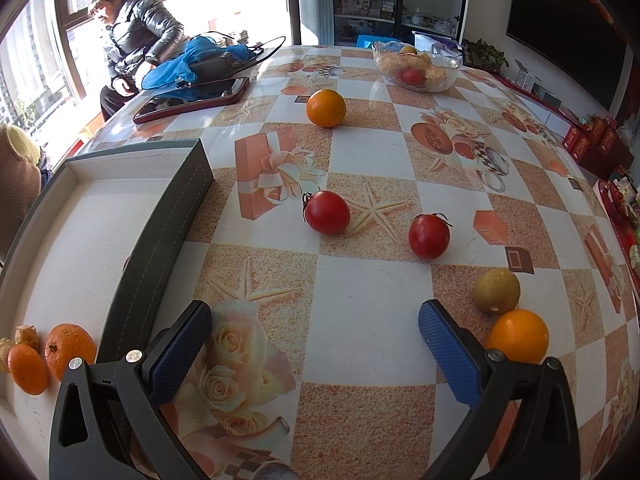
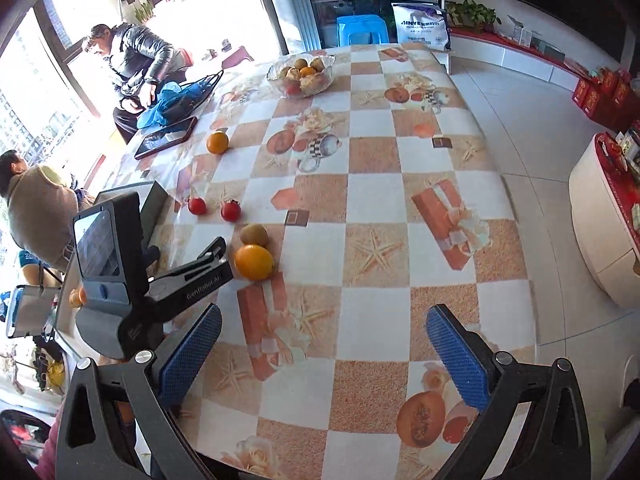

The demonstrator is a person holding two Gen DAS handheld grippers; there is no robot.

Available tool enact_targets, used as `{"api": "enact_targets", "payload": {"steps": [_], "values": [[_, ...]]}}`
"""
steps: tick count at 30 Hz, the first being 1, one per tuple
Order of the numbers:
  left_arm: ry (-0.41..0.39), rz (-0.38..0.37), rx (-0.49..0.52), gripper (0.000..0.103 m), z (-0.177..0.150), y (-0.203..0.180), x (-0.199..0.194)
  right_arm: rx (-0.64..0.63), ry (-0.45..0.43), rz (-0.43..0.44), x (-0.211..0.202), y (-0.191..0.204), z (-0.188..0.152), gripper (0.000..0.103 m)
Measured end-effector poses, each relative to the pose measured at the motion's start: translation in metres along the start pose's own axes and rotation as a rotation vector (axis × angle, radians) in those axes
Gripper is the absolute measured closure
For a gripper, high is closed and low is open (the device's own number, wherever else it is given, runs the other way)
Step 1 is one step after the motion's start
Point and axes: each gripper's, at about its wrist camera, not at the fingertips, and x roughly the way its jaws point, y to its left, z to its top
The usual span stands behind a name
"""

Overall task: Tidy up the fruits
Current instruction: 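Move the right gripper to a large orange on the table and grasp it, then grasp a red tomato with the left gripper while the right gripper lifts the orange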

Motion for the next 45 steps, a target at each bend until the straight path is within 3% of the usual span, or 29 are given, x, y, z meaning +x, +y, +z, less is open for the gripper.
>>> {"api": "enact_targets", "payload": {"steps": [2, 5, 8, 14, 15, 16, 18, 21, 24, 28, 37, 39, 40, 41, 42, 45], "values": [[0.015, -0.036, -0.012, 0.0, -0.007, 0.006, -0.013, -0.019, 0.02, 0.003, 0.001, -0.003, 0.005, 0.0], [-0.058, -0.113, -0.004, 0.0, -0.018, 0.018, -0.05, -0.042, 0.057, -0.029, 0.019, -0.009, 0.012, 0.0], [-0.111, -0.11, 0.03, 0.0, -0.023, 0.031, -0.079, -0.069, 0.084, -0.019, 0.047, 0.0, 0.009, 0.0], [-0.114, -0.073, 0.086, 0.0, -0.012, 0.045, -0.101, -0.201, 0.063, -0.028, 0.09, 0.043, 0.005, 0.0], [-0.114, -0.065, 0.099, 0.0, -0.009, 0.045, -0.1, -0.221, 0.05, -0.034, 0.093, 0.049, 0.005, 0.004], [-0.111, -0.064, 0.11, 0.0, -0.006, 0.044, -0.098, -0.236, 0.043, -0.034, 0.096, 0.054, 0.006, 0.019], [-0.102, -0.057, 0.124, 0.0, 0.0, 0.04, -0.094, -0.246, 0.059, -0.025, 0.104, 0.059, 0.007, 0.038], [-0.088, -0.062, 0.14, 0.004, 0.009, 0.031, -0.083, -0.239, 0.06, -0.022, 0.11, 0.059, 0.008, 0.039], [-0.057, -0.077, 0.155, 0.012, 0.018, 0.019, -0.067, -0.254, 0.034, -0.017, 0.106, 0.057, 0.006, 0.066], [-0.012, -0.093, 0.147, 0.026, 0.032, 0.004, -0.039, -0.188, 0.02, 0.023, 0.097, 0.037, 0.0, 0.066], [0.06, -0.038, 0.098, 0.034, 0.051, -0.005, 0.022, -0.095, 0.021, 0.106, 0.077, 0.002, -0.028, 0.065], [0.04, -0.041, 0.086, 0.04, 0.054, -0.005, 0.024, -0.083, 0.02, 0.115, 0.074, -0.002, -0.031, 0.065], [0.035, -0.049, 0.086, 0.053, 0.055, -0.006, 0.024, -0.079, 0.019, 0.116, 0.074, -0.003, -0.032, 0.065], [0.032, -0.067, 0.092, 0.072, 0.055, -0.006, 0.023, -0.075, 0.018, 0.118, 0.073, -0.004, -0.033, 0.065], [0.034, -0.077, 0.099, 0.077, 0.054, -0.008, 0.022, -0.069, 0.017, 0.12, 0.073, -0.006, -0.034, 0.065], [0.04, -0.095, 0.109, 0.077, 0.045, -0.008, 0.014, -0.057, 0.015, 0.12, 0.07, -0.009, -0.038, 0.065]]}}
